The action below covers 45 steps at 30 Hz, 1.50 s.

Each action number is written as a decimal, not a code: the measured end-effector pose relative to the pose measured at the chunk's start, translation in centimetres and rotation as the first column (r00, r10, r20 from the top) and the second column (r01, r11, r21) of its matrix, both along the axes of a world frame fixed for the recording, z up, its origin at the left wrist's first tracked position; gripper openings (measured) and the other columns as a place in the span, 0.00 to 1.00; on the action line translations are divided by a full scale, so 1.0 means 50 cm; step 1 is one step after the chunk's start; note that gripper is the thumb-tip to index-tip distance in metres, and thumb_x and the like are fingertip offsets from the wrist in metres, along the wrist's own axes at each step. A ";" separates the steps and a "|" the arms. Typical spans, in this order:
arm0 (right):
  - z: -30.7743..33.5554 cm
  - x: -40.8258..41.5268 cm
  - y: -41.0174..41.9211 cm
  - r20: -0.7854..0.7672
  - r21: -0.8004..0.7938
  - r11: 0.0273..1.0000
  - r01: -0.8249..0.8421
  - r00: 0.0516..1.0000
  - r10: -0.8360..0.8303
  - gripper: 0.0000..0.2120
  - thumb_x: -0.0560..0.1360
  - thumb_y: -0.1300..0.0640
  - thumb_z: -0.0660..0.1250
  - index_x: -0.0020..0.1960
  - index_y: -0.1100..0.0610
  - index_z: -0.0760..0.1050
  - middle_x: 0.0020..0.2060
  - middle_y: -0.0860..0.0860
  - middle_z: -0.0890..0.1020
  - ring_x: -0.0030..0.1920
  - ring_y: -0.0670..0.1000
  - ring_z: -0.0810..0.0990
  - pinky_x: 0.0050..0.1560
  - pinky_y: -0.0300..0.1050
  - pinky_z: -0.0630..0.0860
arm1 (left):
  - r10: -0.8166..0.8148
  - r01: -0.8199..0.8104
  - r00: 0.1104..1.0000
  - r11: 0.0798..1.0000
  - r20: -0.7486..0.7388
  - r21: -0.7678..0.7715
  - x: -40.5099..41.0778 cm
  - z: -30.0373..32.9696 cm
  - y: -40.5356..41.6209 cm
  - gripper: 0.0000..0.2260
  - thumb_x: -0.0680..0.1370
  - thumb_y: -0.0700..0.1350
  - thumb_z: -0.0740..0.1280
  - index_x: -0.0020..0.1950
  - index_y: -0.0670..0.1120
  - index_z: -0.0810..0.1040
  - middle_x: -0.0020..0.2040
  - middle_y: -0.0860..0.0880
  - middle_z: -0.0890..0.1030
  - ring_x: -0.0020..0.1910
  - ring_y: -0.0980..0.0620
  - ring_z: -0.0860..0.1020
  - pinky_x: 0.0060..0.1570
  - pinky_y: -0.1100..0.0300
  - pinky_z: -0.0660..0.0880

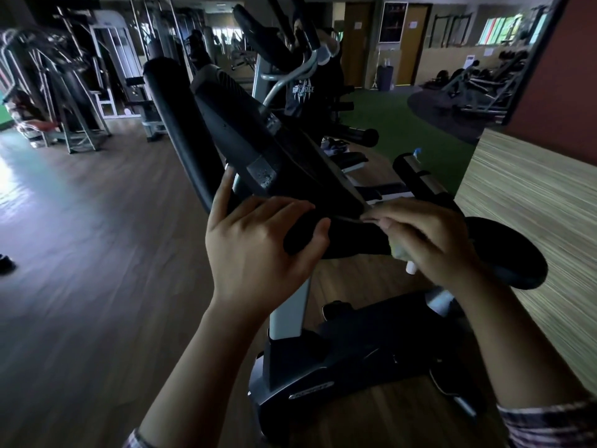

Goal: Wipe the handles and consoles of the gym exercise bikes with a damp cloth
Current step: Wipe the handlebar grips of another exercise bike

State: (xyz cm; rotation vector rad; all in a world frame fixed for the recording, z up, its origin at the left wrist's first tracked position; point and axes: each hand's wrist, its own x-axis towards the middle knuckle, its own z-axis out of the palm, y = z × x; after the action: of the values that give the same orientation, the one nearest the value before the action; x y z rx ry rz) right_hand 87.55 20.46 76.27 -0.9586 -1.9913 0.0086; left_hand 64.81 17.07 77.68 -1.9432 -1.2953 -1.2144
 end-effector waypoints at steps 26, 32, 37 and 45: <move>-0.068 -0.042 -0.022 -0.137 0.250 0.850 0.464 0.886 -0.444 0.13 0.76 0.58 0.60 0.47 0.60 0.82 0.46 0.54 0.83 0.49 0.54 0.78 0.49 0.47 0.72 | -0.174 0.100 0.971 0.920 -0.167 -0.378 0.087 0.043 0.020 0.11 0.74 0.58 0.62 0.46 0.58 0.83 0.40 0.60 0.84 0.37 0.58 0.82 0.30 0.71 0.61; -0.099 0.008 0.003 -0.468 -0.006 0.819 0.574 0.722 -0.509 0.13 0.76 0.57 0.59 0.49 0.59 0.82 0.53 0.53 0.81 0.56 0.54 0.75 0.55 0.56 0.72 | -0.199 0.130 0.967 0.921 -0.158 -0.367 0.080 0.039 0.021 0.12 0.75 0.58 0.61 0.48 0.59 0.83 0.42 0.61 0.84 0.39 0.59 0.82 0.31 0.73 0.58; -0.096 -0.080 -0.029 -0.369 0.028 0.764 0.645 0.717 -0.592 0.13 0.77 0.55 0.60 0.53 0.55 0.81 0.59 0.51 0.79 0.61 0.53 0.72 0.59 0.48 0.68 | -0.191 0.133 0.969 0.936 -0.153 -0.327 0.082 0.035 0.021 0.10 0.73 0.57 0.64 0.46 0.58 0.84 0.39 0.60 0.84 0.36 0.56 0.82 0.28 0.70 0.61; -0.083 -0.036 -0.013 -0.646 -0.213 0.825 0.524 0.558 -0.521 0.12 0.76 0.57 0.60 0.53 0.58 0.80 0.61 0.54 0.75 0.63 0.55 0.72 0.62 0.38 0.69 | -0.200 0.141 0.964 0.942 -0.173 -0.304 0.081 0.028 0.026 0.11 0.74 0.58 0.63 0.47 0.59 0.84 0.40 0.60 0.84 0.36 0.56 0.82 0.30 0.65 0.70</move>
State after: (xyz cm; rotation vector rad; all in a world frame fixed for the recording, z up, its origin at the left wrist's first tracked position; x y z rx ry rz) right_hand 85.73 19.81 72.10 -1.2920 -0.9653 0.0227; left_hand 68.86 18.39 79.10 -2.3639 -1.2758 -0.9120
